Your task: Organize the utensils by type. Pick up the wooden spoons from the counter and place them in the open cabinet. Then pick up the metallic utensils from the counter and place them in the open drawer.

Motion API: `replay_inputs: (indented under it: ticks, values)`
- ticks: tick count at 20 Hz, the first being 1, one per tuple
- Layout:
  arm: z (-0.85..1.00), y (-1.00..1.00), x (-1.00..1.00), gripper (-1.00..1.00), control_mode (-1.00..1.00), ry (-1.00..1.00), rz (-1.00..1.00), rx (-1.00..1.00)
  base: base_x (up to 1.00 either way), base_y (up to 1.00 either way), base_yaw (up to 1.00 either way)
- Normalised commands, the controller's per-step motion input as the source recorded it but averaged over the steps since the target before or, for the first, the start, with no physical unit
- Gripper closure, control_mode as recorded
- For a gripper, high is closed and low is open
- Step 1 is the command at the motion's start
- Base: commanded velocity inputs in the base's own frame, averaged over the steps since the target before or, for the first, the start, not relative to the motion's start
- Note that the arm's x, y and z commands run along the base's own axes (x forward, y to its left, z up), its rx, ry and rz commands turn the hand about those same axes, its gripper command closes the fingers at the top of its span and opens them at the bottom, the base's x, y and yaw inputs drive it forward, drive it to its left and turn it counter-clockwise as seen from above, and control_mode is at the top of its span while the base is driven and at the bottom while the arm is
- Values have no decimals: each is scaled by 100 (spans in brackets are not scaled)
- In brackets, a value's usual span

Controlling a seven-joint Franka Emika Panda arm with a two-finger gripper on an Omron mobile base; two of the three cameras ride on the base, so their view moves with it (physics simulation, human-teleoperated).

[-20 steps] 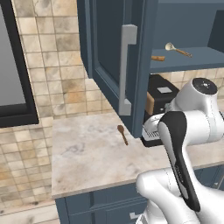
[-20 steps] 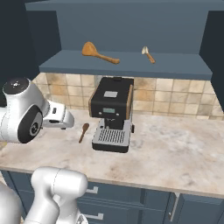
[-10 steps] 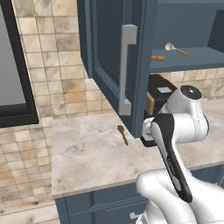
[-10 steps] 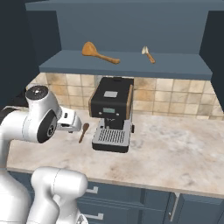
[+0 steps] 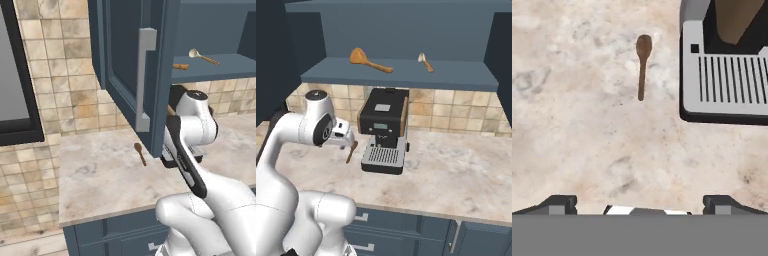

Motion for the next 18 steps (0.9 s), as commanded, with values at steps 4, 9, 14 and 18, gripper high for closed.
replay_inputs:
  ticks: [4,9,14,18]
  values:
    - [-46,7,55,-100,-100,0,0,0,0,0,0]
    - [-33,4,43,-100,-100,4,0,0,0,0,0]
    - [-16,2,13,-100,-100,17,0,0,0,0,0]
    - [-28,16,23,-100,-100,13,0,-4,0,0,0]
